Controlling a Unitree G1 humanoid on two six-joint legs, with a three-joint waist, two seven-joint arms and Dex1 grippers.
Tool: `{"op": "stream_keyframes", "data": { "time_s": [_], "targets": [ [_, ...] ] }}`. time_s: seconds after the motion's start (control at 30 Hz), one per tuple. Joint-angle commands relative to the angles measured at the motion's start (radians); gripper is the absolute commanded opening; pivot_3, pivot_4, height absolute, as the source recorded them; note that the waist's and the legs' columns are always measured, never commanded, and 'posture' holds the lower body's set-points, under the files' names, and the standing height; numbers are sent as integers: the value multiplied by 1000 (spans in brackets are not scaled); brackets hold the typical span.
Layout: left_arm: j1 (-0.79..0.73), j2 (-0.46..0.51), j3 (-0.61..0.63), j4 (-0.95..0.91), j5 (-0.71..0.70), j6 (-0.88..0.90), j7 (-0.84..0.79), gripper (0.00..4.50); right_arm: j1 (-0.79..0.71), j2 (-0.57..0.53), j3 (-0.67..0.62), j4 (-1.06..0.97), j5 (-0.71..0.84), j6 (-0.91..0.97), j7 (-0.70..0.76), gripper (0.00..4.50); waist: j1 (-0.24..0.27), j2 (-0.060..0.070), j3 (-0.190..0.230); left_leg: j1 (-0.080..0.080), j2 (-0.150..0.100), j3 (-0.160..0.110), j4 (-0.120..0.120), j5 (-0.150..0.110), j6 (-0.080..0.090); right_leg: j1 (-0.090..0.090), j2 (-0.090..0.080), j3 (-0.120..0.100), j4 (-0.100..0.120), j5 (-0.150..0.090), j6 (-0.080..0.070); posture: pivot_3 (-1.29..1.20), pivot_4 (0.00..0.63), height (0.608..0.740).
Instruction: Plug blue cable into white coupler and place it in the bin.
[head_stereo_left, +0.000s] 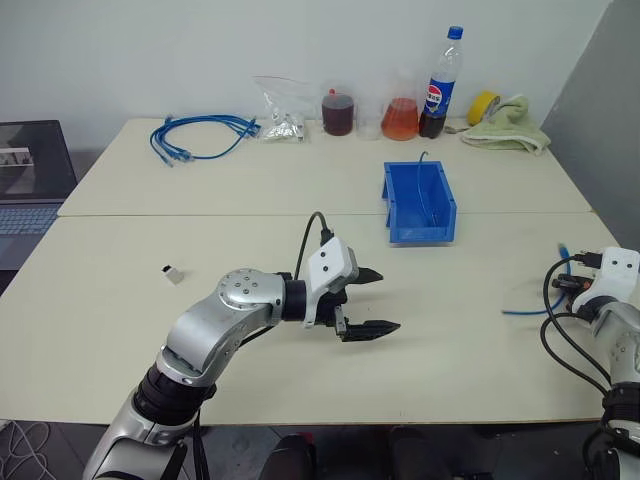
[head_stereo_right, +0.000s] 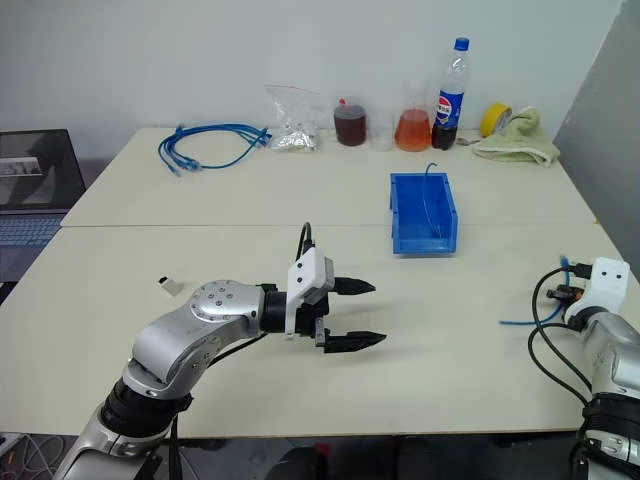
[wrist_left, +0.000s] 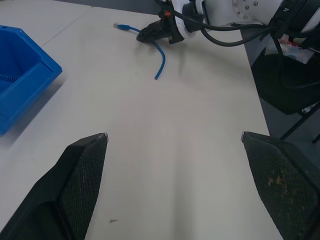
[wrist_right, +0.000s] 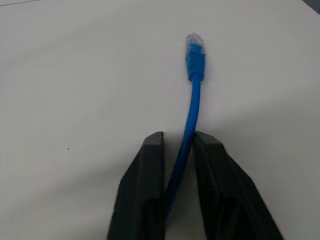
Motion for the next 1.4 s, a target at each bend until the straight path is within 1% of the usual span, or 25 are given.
{"op": "stream_keyframes", "data": {
  "time_s": [0.03,0.2,0.3,0.33,0.47,0.57,0.67,0.7,0.83,1.03,1.17,1.3,1.4],
  "targets": [
    [-6,11,31,-41,-18,5,7,4500,16,-64,-15,-55,32,4,86,34,0,0,0,0,0,0,0,0,0,0,0,0,0,0,0,0,150,740],
    [12,31,51,-46,-34,9,1,4500,123,-204,76,-178,61,-8,360,34,1,1,1,0,0,0,0,0,0,0,0,0,-1,0,0,0,150,740],
    [36,57,72,-51,-47,16,-10,4500,174,-300,148,-280,66,-92,553,34,-3,1,1,0,0,0,0,0,0,0,0,0,-1,-1,1,0,150,740],
    [52,71,85,-55,-54,21,-14,4500,187,-326,182,-316,61,-149,624,34,-6,1,1,0,0,0,0,0,0,1,0,0,-1,-1,1,0,150,740],
    [141,156,111,-76,-53,-3,-47,4500,184,-354,292,-383,31,-306,775,34,-11,1,2,1,3,0,0,0,0,1,2,-1,-1,-1,2,0,150,740],
    [252,239,148,-103,-50,-30,-83,4500,119,-331,406,-397,-7,-408,848,34,-12,0,3,1,4,1,0,0,0,1,2,-1,-1,-1,2,0,150,740],
    [378,315,204,-99,-23,-95,-107,4500,23,-271,517,-381,-18,-459,912,34,-10,-1,5,1,6,0,0,0,0,0,2,-1,-1,-1,2,0,150,740],
    [414,334,226,-92,-15,-116,-110,4500,-6,-249,552,-379,-23,-469,929,34,-10,-2,6,1,10,1,0,0,0,0,2,-1,-1,-1,2,0,150,740],
    [509,376,286,-57,9,-181,-120,4500,-78,-176,651,-364,-42,-489,969,34,2,-3,8,1,11,0,0,0,0,0,2,-2,-1,-1,1,0,150,740],
    [574,375,349,-22,9,-222,-115,4500,-136,-95,767,-336,-87,-512,1006,34,9,-4,10,-1,10,-1,0,0,0,0,1,-3,-3,-1,1,0,150,740],
    [585,378,356,3,11,-236,-125,4500,-200,-42,841,-234,-170,-574,1018,34,3,-4,11,0,10,0,0,0,0,-1,1,-2,-2,-1,1,0,150,740],
    [580,380,348,12,12,-240,-131,4500,-242,-5,863,-154,-212,-614,1009,34,1,-4,11,0,11,0,0,0,0,-2,2,-2,0,-1,1,0,150,740],
    [572,379,338,18,18,-243,-137,4500,-271,24,872,-125,-222,-603,1012,34,1,-4,11,-1,11,0,0,0,0,-3,2,-2,0,-1,1,0,150,740]
  ]
}}
